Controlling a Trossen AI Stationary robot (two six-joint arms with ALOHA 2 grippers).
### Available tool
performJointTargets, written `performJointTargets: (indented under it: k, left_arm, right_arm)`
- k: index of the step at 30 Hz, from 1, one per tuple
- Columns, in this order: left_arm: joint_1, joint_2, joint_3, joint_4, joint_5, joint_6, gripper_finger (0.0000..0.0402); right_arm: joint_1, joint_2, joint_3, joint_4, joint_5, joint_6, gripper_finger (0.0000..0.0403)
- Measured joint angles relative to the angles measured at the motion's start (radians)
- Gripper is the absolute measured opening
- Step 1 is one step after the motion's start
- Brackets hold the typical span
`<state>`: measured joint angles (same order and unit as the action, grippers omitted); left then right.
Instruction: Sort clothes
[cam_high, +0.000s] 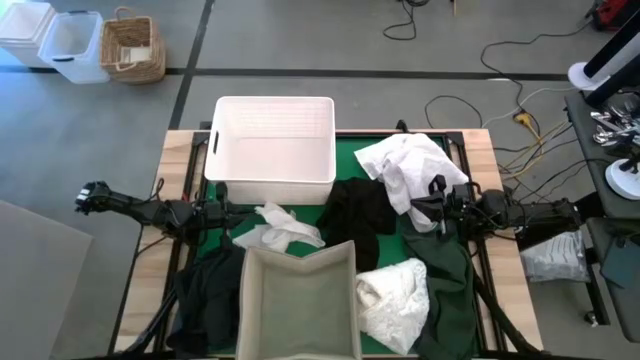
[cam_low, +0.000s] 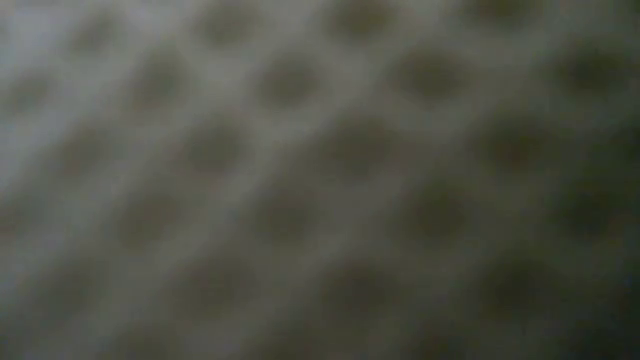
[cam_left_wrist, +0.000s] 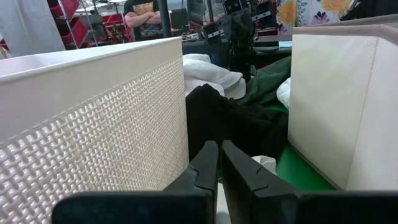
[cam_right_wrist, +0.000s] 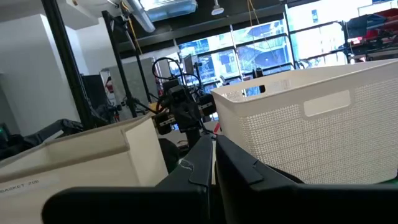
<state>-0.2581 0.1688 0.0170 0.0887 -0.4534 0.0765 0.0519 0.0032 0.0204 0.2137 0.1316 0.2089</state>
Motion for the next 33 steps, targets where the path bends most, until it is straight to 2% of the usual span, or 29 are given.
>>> performJointTargets:
  k: [21,29,33]
  left_arm:
    - [0.0,0.0,0.0,0.005,0.0,0.0,0.0001]
    - [0.001,0.0,0.0,0.147,-0.001,-0.009,0.0001]
    - [0.0,0.0,0.0,0.156,0.0,-0.037,0.0001]
  right_arm:
    - [0.0,0.0,0.0,0.0,0.0,-0.001,0.0013]
    - [0.0,0.0,0.0,0.037,0.001,-0.103,0.0013]
    - [0.0,0.0,0.0,0.04,0.001,-0.123,0.0013]
